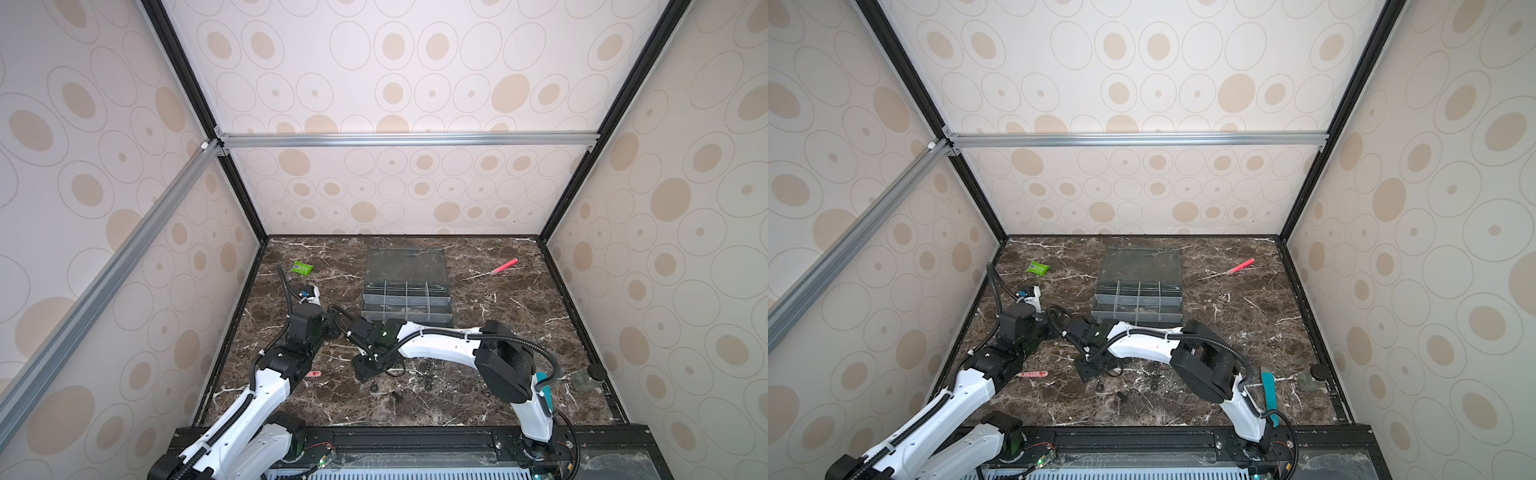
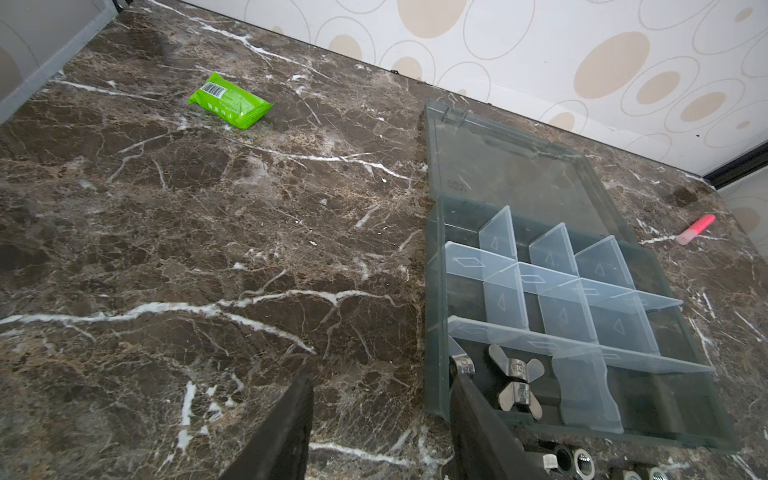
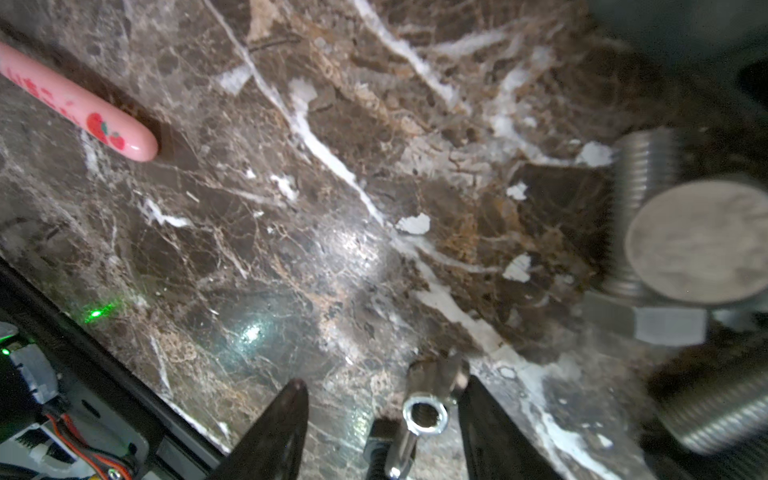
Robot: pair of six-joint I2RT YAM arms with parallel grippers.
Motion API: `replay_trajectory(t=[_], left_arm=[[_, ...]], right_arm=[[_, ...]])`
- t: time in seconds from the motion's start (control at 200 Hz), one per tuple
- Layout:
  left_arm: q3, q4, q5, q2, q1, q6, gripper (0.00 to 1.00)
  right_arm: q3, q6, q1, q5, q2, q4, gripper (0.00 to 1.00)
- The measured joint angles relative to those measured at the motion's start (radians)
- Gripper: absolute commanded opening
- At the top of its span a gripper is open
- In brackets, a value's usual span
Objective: Sort the screws and nuts into containers
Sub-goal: 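Close the right gripper on the small silver wing nut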
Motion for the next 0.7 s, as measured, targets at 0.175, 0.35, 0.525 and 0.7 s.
replay_trajectory(t=[0.175,0.35,0.525,0.7], left_arm=[[-0.004,0.000,0.000,0.000,0.003,0.000,0.54],[-0.004,0.000,0.006,0.004,0.005,0.000,0.54],[-0.008,0.000,0.011,0.006,0.007,0.000,0.54],[-0.010,0.000,0.013,0.005,0.011,0.000,0.54]], right_arm=[[0.006,-0.001,0.001,0.053,0.000,-0.056,0.56],[0.008,0.000,0.001,0.078,0.008,-0.082,0.51],[0.032,-0.005,0.001,0.080,0.027,-0.088,0.45],[0.040,-0.011,0.002,0.080,0.042,-0.088,0.36]])
